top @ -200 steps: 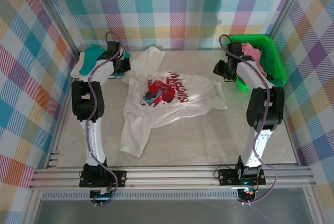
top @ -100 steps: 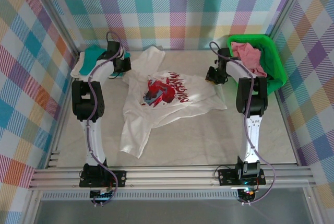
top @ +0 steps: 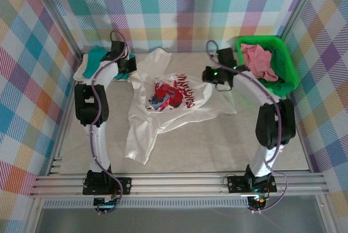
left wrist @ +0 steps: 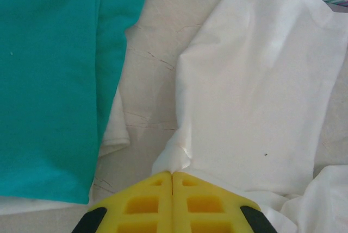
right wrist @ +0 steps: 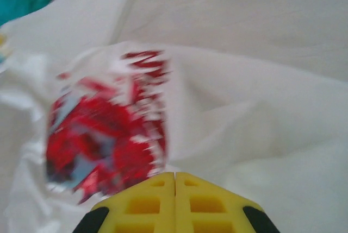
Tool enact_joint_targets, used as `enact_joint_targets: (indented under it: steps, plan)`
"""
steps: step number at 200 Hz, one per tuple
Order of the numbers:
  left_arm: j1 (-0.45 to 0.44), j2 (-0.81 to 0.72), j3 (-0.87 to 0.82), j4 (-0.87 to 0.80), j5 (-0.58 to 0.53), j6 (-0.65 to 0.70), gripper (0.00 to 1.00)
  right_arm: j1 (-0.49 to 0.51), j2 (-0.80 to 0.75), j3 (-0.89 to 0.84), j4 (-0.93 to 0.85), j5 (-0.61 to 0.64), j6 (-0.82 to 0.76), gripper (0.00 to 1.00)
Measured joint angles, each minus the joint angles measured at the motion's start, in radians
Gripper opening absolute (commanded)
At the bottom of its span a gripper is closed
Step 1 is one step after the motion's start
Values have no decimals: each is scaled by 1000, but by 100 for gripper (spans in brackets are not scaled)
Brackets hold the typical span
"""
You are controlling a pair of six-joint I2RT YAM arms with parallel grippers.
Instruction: Fold and stack the t-shirts
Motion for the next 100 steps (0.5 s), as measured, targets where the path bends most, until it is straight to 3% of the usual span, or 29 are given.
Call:
enact_joint_targets:
  steps: [36, 63, 77, 100]
  plan:
    - [3, 0, 0, -1, 0, 0, 0, 174, -17, -250, 105, -44, -8, 0]
    - [3, 0, 0, -4, 0, 0, 0, 228, 25, -304, 71, -63, -66, 19]
    - [3, 0, 0, -4, 0, 0, 0, 234, 25, -295, 58, -72, -90, 37]
    - [2, 0, 0, -4, 2, -1, 0, 175, 8, -256, 59, -103, -66, 42]
